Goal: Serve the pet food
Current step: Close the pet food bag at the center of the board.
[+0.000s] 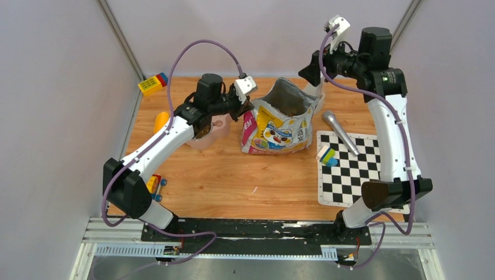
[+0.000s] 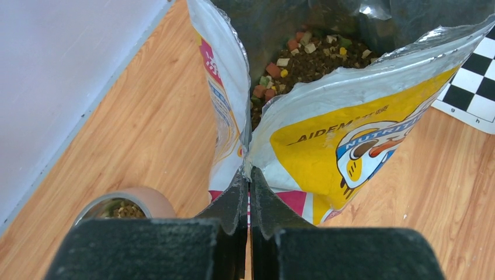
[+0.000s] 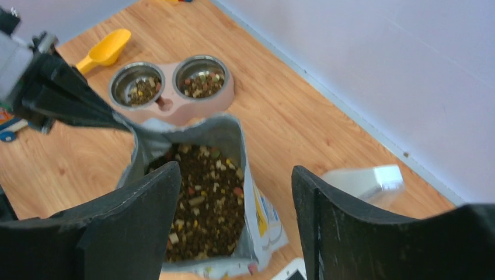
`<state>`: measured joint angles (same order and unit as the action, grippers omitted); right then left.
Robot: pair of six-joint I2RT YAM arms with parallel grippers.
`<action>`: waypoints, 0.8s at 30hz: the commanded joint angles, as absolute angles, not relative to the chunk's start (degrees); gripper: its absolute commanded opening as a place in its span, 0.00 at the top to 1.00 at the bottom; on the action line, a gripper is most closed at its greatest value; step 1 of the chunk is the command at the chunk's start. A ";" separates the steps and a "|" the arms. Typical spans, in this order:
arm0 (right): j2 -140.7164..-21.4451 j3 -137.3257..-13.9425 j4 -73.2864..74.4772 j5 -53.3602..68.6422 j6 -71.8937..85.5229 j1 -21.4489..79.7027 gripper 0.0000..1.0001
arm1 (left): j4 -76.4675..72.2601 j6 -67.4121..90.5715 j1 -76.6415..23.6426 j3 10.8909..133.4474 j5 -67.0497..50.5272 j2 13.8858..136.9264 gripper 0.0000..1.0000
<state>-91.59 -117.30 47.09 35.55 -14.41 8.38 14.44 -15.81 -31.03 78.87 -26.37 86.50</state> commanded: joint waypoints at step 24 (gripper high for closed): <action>-75.78 -75.07 37.72 63.13 -43.20 -7.12 0.20 | 10.61 -17.40 -27.65 78.33 -24.65 83.93 1.00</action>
